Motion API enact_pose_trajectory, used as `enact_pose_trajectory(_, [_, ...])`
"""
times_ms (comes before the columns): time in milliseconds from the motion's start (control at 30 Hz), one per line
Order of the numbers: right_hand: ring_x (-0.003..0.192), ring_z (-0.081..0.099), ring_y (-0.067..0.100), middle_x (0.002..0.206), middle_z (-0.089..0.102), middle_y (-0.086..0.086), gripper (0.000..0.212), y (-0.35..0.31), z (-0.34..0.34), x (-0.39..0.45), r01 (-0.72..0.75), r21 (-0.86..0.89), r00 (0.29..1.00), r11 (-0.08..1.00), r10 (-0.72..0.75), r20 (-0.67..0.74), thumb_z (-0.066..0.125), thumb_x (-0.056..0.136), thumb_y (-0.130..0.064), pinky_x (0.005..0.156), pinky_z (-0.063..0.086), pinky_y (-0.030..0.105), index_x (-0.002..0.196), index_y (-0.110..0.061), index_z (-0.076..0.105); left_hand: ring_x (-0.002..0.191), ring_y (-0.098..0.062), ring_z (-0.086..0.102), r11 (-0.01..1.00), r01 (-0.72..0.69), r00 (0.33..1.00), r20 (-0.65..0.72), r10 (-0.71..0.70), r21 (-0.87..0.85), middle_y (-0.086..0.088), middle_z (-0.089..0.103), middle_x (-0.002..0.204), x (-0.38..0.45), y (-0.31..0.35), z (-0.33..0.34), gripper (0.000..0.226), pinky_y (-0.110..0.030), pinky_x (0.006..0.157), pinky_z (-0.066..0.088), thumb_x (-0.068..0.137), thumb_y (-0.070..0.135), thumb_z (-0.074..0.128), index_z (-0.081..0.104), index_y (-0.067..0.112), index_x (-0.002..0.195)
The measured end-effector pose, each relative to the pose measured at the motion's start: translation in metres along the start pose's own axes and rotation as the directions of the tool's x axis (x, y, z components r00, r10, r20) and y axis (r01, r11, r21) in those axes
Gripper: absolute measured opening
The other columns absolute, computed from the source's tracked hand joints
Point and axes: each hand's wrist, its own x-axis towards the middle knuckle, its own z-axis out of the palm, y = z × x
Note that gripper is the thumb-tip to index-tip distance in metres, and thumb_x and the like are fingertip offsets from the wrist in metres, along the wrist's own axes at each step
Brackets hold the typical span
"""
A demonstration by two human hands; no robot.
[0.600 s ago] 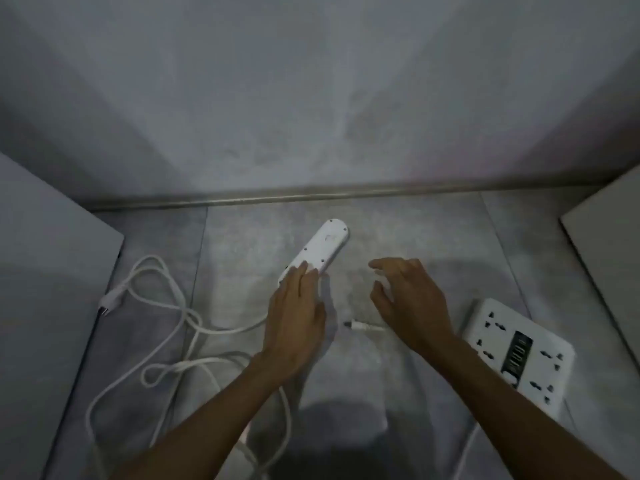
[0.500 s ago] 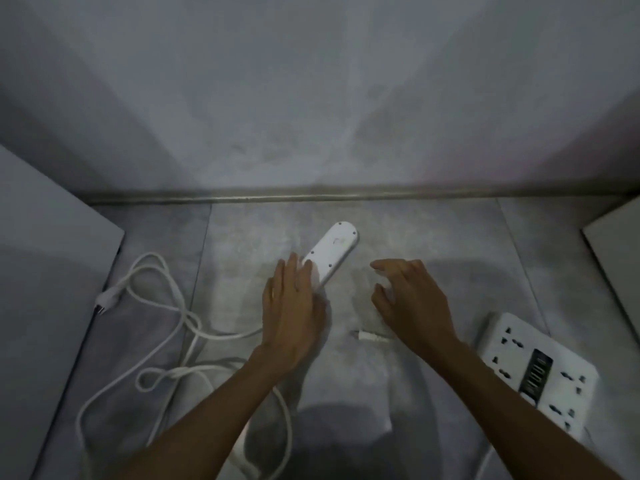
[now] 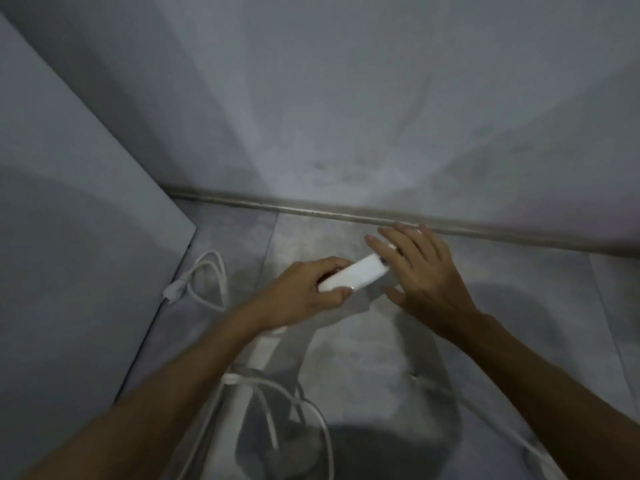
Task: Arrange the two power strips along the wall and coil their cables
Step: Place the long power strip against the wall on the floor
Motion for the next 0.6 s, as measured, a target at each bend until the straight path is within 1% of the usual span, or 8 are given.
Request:
enact_pose_trajectory(67, [0.115, 0.055, 0.033, 0.124, 0.06, 0.015, 0.055, -0.001, 0.001, 0.025, 0.045, 0.035, 0.999, 0.998, -0.044, -0.013, 0.069, 0.085, -0.024, 0.105, 0.037, 0.051, 0.133, -0.009, 0.047, 0.084, 0.001, 0.061, 1.0, 0.025, 1.0, -0.008, -0.025, 0.01, 0.009, 0.067, 0.1, 0.002, 0.004, -0.03, 0.033, -0.009, 0.069, 0.045, 0.089, 0.035, 0.059, 0.065, 0.02, 0.118])
enact_pose_trajectory(167, [0.1, 0.056, 0.032, 0.115, 0.06, 0.011, 0.055, -0.01, 0.003, 0.062, 0.009, 0.063, 0.998, 0.998, -0.013, 0.064, 0.076, 0.078, -0.028, 0.095, 0.038, 0.04, 0.121, -0.015, 0.045, 0.081, -0.007, 0.069, 0.972, 0.167, 0.986, 0.017, -0.166, -0.167, 0.002, 0.073, 0.096, -0.003, 0.008, -0.072, 0.03, -0.021, 0.072, 0.053, 0.089, 0.038, 0.064, 0.066, 0.021, 0.114])
enact_pose_trajectory(233, [0.098, 0.056, 0.033, 0.115, 0.06, 0.011, 0.053, -0.014, 0.006, 0.078, -0.039, 0.085, 0.996, 0.996, 0.032, 0.086, 0.075, 0.076, -0.028, 0.09, 0.036, 0.039, 0.12, -0.014, 0.049, 0.08, -0.011, 0.072, 0.934, 0.28, 0.96, 0.095, -0.265, -0.223, 0.001, 0.075, 0.093, -0.015, 0.002, -0.101, 0.05, -0.025, 0.076, 0.055, 0.075, 0.056, 0.07, 0.064, 0.024, 0.114])
enact_pose_trajectory(300, [0.097, 0.056, 0.035, 0.115, 0.06, 0.013, 0.055, -0.015, 0.011, 0.086, -0.071, 0.103, 0.993, 0.992, 0.06, 0.105, 0.072, 0.076, -0.029, 0.089, 0.037, 0.04, 0.122, -0.011, 0.049, 0.079, -0.014, 0.073, 0.941, 0.311, 0.947, 0.124, -0.296, -0.134, 0.001, 0.076, 0.086, -0.037, -0.009, -0.124, 0.064, -0.03, 0.079, 0.055, 0.057, 0.077, 0.068, 0.071, 0.026, 0.096])
enact_pose_trajectory(367, [0.093, 0.056, 0.037, 0.111, 0.06, 0.015, 0.059, -0.014, 0.012, 0.09, -0.097, 0.118, 0.983, 0.988, 0.077, 0.167, 0.069, 0.073, -0.031, 0.087, 0.036, 0.041, 0.124, -0.01, 0.047, 0.069, -0.013, 0.07, 0.95, 0.304, 0.951, 0.079, -0.298, -0.074, 0.0, 0.075, 0.072, -0.062, -0.018, -0.134, 0.053, -0.027, 0.072, 0.053, 0.063, 0.075, 0.064, 0.071, 0.023, 0.072])
enact_pose_trajectory(433, [0.087, 0.057, 0.037, 0.107, 0.059, 0.015, 0.064, -0.015, 0.011, 0.094, -0.132, 0.118, 0.954, 0.984, 0.094, 0.283, 0.07, 0.074, -0.037, 0.08, 0.041, 0.043, 0.126, -0.01, 0.045, 0.049, -0.013, 0.059, 0.945, 0.265, 0.951, -0.111, -0.289, -0.189, 0.0, 0.065, 0.053, -0.073, -0.022, -0.132, 0.037, -0.023, 0.056, 0.046, 0.075, 0.054, 0.065, 0.065, 0.022, 0.057])
enact_pose_trajectory(500, [0.086, 0.057, 0.034, 0.107, 0.058, 0.013, 0.068, -0.023, 0.014, 0.097, -0.208, 0.144, 0.917, 0.967, 0.142, 0.372, 0.072, 0.075, -0.039, 0.075, 0.044, 0.04, 0.13, -0.012, 0.043, 0.038, -0.007, 0.039, 0.891, 0.197, 0.838, -0.402, -0.369, -0.408, 0.006, 0.046, 0.042, -0.065, -0.031, -0.127, 0.03, -0.017, 0.042, 0.032, 0.08, 0.04, 0.067, 0.064, 0.022, 0.056])
enact_pose_trajectory(600, [0.099, 0.052, 0.032, 0.119, 0.052, 0.012, 0.065, -0.039, 0.03, 0.107, -0.25, 0.221, 0.936, 0.943, 0.177, 0.304, 0.069, 0.078, -0.035, 0.077, 0.049, 0.042, 0.132, -0.013, 0.042, 0.044, -0.006, 0.038, 0.847, 0.173, 0.51, -0.69, -0.514, -0.502, 0.01, 0.045, 0.047, -0.03, -0.052, -0.127, 0.026, -0.021, 0.043, 0.032, 0.085, 0.037, 0.07, 0.067, 0.018, 0.067])
